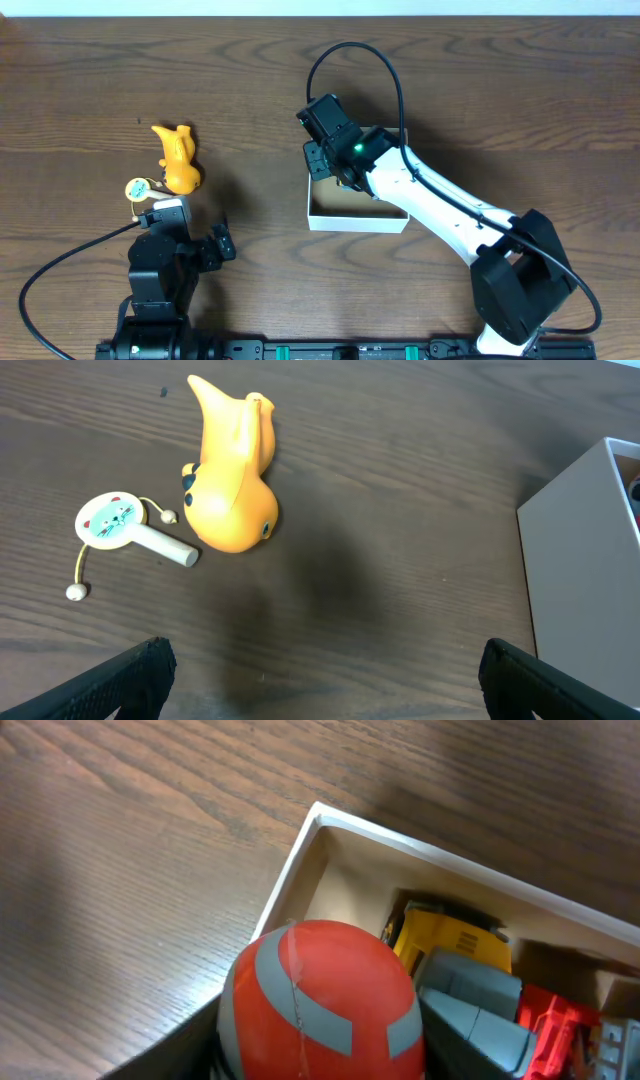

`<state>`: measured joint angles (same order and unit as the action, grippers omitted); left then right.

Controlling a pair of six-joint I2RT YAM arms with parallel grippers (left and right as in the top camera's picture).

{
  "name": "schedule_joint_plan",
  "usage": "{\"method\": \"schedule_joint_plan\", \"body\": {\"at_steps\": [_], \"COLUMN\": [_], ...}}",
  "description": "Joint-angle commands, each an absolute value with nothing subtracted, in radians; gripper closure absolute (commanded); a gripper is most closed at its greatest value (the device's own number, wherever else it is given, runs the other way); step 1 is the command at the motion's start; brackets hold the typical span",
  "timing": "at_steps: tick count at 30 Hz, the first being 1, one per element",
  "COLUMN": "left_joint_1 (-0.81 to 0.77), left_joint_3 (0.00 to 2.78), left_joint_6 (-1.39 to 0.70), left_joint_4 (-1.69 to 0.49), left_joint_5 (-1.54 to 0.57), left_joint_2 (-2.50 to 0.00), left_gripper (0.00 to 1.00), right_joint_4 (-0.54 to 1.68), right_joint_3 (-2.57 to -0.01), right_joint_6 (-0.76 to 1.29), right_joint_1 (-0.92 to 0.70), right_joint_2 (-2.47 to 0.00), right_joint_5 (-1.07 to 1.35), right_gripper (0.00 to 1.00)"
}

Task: Pack container
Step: 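Lift the red ball and carry it left over the box, then lower the red ball into the box corner and open the right gripper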

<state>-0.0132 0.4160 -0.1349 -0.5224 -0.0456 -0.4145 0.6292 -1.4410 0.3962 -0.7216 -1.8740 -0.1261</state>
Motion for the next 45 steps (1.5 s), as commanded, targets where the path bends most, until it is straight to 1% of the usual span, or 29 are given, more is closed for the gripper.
{"method": "schedule_joint_plan", "body": {"at_steps": [1,4,17,25,26,27,28,29,31,33,34,35,45], "left_joint_1": [-0.008,-0.008,-0.008,-0.008,-0.008,-0.008,-0.008,-0.008,-0.008,-0.008,-0.008,-0.008,-0.008], "left_joint_3": [0.440,0.440,0.440,0.440,0.440,0.440,0.440,0.440,0.440,0.440,0.440,0.440,0.440], "left_joint_6": [-0.145,-0.144,-0.144,-0.144,-0.144,-0.144,-0.144,-0.144,-0.144,-0.144,-0.144,-0.144,-0.144], "left_joint_4": [-0.524,-0.524,-0.538,-0.538,-0.538,-0.538,-0.538,-0.538,-0.538,-0.538,-0.538,-0.538,-0.538], "left_joint_5": [-0.045,-0.045,-0.045,-0.045,-0.045,-0.045,-0.045,-0.045,-0.045,-0.045,-0.045,-0.045,-0.045], "left_joint_2": [-0.416,-0.416,-0.416,-0.416,-0.416,-0.416,-0.416,-0.416,-0.416,-0.416,-0.416,-0.416,-0.416], "left_gripper": [0.02,0.02,0.02,0.02,0.02,0.02,0.02,0.02,0.02,0.02,0.02,0.02,0.02], "right_joint_4": [0.623,0.623,0.623,0.625,0.631,0.641,0.659,0.675,0.714,0.752,0.773,0.791,0.860], "right_joint_3": [-1.444,-1.444,-1.444,-1.444,-1.444,-1.444,-1.444,-1.444,-1.444,-1.444,-1.444,-1.444,-1.444], "right_joint_6": [0.384,0.384,0.384,0.383,0.376,0.360,0.350,0.350,0.351,0.350,0.350,0.350,0.245], "right_joint_1": [-0.721,-0.720,-0.718,-0.710,-0.710,-0.711,-0.712,-0.714,-0.716,-0.716,-0.716,-0.716,-0.735], "right_joint_2": [-1.884,-1.884,-1.884,-1.884,-1.883,-1.881,-1.878,-1.876,-1.871,-1.866,-1.863,-1.860,-1.855], "right_joint_5": [-0.138,-0.138,-0.140,-0.142,-0.136,-0.121,-0.108,-0.107,-0.107,-0.094,-0.087,-0.083,0.039], "right_gripper": [0.45,0.36,0.30,0.31,0.33,0.39,0.48,0.54,0.74,0.91,0.97,0.99,0.99]}}
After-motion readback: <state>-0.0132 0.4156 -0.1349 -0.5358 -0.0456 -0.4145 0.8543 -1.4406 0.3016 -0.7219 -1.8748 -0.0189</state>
